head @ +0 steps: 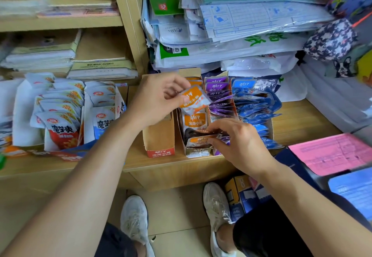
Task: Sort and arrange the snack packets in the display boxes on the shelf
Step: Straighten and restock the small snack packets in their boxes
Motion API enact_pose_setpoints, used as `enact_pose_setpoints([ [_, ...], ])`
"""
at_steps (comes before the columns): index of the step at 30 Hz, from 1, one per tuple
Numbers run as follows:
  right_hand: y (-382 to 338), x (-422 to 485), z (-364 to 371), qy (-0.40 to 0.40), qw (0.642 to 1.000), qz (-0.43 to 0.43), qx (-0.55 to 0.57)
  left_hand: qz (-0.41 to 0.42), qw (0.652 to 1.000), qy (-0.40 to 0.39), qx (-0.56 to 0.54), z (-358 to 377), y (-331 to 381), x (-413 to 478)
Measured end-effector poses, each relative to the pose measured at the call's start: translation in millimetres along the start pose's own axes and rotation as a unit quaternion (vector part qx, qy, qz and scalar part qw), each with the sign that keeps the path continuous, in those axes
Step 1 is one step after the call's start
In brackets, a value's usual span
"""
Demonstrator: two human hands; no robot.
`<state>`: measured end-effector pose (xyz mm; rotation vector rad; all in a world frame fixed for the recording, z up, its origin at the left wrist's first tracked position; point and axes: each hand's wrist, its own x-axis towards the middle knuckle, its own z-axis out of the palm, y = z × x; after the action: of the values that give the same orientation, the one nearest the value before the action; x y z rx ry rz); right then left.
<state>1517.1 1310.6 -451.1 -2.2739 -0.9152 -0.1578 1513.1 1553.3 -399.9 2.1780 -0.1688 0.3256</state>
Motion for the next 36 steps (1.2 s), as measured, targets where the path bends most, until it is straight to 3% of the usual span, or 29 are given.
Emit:
enact_pose_setpoints([
  [9,1,3,4,0.024,1.000,-0.016,0.011,0.044,0.998,-0.013,-0.034,-4,6,2],
  [17,1,2,4,0.023,1.000,-0.011,0.017,0.077,0.996,0.038,-0.018,-10,7,-1],
  [20,1,4,5,0.033,0.999,-0.008,0.020,0.049,0.999,-0.004,-0.013,-1,2,0],
  [26,-2,6,4,0.031,0.996,0.033,0.083,-0.033,0.984,-0.175,0.003,20,-2,0],
  [29,1,6,3,0.014,0.999,-0.001,0.035,-0.103,0.979,-0.152,-0.089,16,-7,4],
  [32,3,6,3,0.012,0.999,-0.013,-0.030,-0.055,0.992,-0.067,0.088,18,-18,9],
  [36,6,3,-1,-0.025,0.998,-0.026,-0.043,-0.037,0.939,-0.123,0.318,29,-29,11],
])
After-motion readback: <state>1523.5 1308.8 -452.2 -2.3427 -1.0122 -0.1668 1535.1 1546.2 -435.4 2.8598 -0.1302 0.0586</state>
